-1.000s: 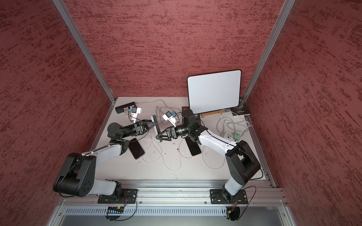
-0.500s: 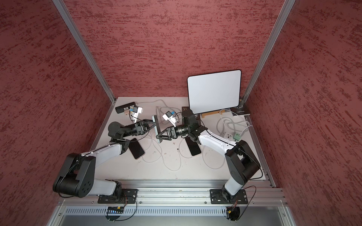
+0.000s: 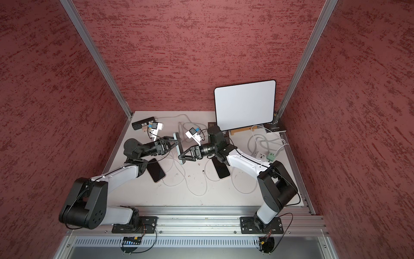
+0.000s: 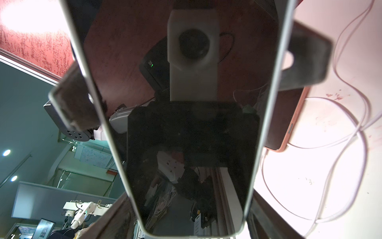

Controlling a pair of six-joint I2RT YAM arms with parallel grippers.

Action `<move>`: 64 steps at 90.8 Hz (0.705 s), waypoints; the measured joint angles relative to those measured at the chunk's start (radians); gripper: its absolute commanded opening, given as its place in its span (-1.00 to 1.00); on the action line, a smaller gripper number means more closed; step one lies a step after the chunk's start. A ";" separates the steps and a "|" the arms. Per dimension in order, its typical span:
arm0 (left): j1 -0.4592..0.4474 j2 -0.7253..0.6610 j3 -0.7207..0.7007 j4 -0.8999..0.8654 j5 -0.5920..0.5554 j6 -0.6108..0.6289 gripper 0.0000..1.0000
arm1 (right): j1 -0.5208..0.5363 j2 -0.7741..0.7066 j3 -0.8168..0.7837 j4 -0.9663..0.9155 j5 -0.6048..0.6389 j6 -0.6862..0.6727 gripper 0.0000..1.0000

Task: Unplug the charging cable from the phone
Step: Place the phone at the center of the board.

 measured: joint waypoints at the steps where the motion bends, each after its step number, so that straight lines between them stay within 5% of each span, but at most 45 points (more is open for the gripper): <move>1: 0.000 -0.002 0.000 -0.005 -0.002 0.003 1.00 | 0.001 0.000 0.000 -0.004 0.001 -0.001 -0.11; 33: 0.035 -0.187 0.000 -0.338 -0.242 0.183 1.00 | 0.002 0.000 0.003 -0.175 0.077 -0.090 -0.16; 64: 0.045 -0.305 -0.001 -0.620 -0.494 0.296 1.00 | 0.016 0.006 0.120 -0.536 0.328 -0.197 -0.24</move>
